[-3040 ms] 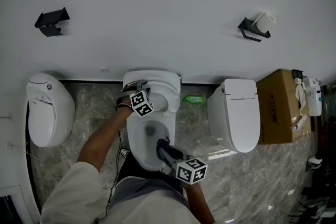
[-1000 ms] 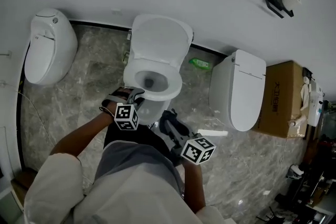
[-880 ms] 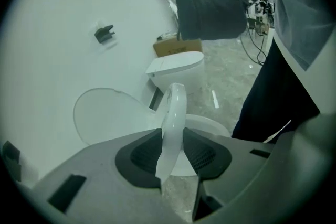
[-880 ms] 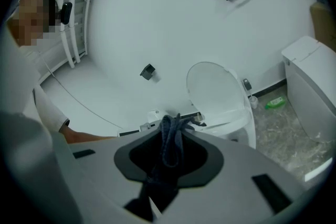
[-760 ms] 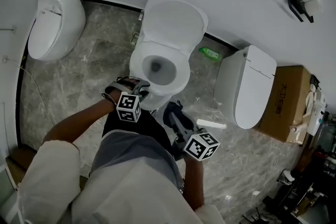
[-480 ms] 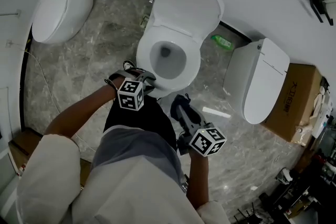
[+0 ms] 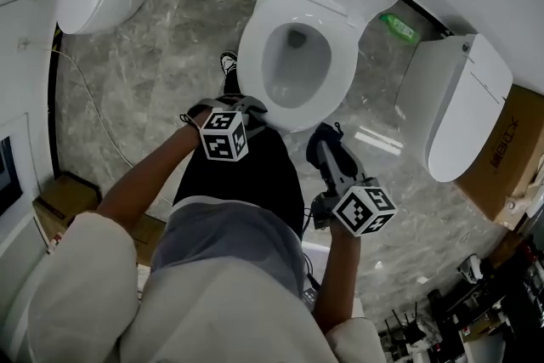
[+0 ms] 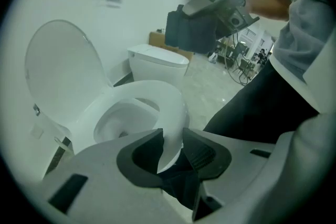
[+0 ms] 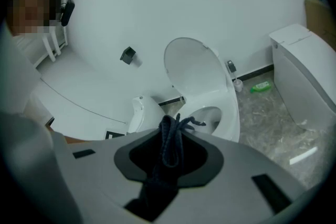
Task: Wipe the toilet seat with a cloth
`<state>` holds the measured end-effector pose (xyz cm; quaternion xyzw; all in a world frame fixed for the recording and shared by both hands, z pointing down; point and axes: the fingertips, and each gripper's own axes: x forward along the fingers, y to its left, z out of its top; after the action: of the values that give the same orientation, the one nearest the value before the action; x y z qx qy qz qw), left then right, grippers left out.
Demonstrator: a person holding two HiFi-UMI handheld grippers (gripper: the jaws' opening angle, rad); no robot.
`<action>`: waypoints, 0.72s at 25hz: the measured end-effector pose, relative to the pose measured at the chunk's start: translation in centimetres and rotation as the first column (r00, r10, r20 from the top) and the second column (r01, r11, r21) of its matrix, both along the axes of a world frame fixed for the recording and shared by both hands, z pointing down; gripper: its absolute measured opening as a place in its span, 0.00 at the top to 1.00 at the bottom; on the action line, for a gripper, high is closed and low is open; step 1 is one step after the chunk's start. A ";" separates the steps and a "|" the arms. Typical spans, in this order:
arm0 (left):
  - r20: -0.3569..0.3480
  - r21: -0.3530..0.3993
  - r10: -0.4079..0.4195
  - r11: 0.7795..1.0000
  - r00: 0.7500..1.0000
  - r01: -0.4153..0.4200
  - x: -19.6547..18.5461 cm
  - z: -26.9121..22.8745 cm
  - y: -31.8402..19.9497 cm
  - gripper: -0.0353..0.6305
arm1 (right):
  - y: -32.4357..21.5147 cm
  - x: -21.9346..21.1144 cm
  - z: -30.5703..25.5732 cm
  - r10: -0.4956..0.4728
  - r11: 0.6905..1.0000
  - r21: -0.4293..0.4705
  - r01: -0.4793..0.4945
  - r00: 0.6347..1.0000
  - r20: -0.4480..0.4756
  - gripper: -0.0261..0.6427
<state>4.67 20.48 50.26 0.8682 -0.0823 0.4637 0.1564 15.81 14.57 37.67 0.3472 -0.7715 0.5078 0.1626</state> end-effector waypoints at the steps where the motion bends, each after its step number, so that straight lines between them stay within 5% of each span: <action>1: 0.003 -0.016 -0.003 1.000 1.000 0.003 0.0 0.8 0.5 0.77 | 0.0 0.1 0.7 0.002 1.000 -0.009 -0.002 1.000 -0.003 0.85; 9: 0.067 -0.124 -0.088 0.988 0.994 0.096 0.2 10.0 4.3 0.81 | 1.1 -0.1 6.1 -0.010 0.998 -0.056 0.007 0.999 -0.049 0.85; 18: 0.133 -0.161 -0.020 0.986 0.991 0.041 0.4 18.1 5.7 0.87 | 0.2 -0.9 11.5 -0.017 0.999 -0.052 0.012 0.996 -0.089 0.85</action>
<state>5.11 26.19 68.35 0.8188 -0.0674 0.5223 0.2285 14.88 14.75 49.19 0.3595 -0.7526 0.5104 0.2096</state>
